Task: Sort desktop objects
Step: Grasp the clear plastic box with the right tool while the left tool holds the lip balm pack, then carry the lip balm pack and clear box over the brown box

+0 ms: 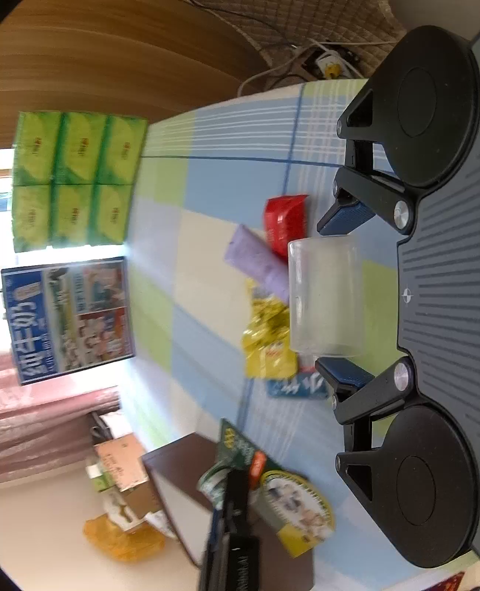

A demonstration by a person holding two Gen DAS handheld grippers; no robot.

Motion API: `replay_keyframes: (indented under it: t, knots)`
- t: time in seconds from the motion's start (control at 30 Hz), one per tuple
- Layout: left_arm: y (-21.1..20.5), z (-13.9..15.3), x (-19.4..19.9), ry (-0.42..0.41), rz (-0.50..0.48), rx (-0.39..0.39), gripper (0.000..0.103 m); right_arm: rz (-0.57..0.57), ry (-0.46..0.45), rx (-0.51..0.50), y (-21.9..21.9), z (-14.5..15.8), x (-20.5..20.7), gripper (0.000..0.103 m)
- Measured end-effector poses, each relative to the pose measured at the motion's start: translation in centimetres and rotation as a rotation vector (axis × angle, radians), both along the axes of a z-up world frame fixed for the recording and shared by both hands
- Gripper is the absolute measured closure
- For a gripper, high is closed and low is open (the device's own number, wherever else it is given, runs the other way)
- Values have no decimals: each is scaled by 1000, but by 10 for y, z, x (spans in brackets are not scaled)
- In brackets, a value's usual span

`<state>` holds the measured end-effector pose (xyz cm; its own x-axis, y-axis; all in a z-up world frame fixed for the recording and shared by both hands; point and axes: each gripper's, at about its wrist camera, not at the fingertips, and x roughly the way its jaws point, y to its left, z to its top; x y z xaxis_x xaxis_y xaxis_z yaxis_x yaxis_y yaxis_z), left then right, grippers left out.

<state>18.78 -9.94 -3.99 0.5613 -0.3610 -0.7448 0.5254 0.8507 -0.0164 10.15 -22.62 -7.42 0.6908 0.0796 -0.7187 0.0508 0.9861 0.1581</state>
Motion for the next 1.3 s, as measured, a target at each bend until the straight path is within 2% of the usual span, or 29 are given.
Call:
replay_keyframes:
  t: [0.27,0.57,0.93,1.1,1.3]
  knots:
    - [33,24,-16,-34,17,-43,74,69,-69,36,40,36,2,34]
    - [102,47,-23,-64,121,-69,74,196,-119,87,107,58,23,34]
    - [216,58,-12,-88,315,-65,74,352,-139,114,210,60,89,34]
    - [263,59,6,-90,381,-59,74,376,-112,108,251,53,124,34]
    - [303,55,36,-99,410,-29,74,359,-72,101,283,38,162,34]
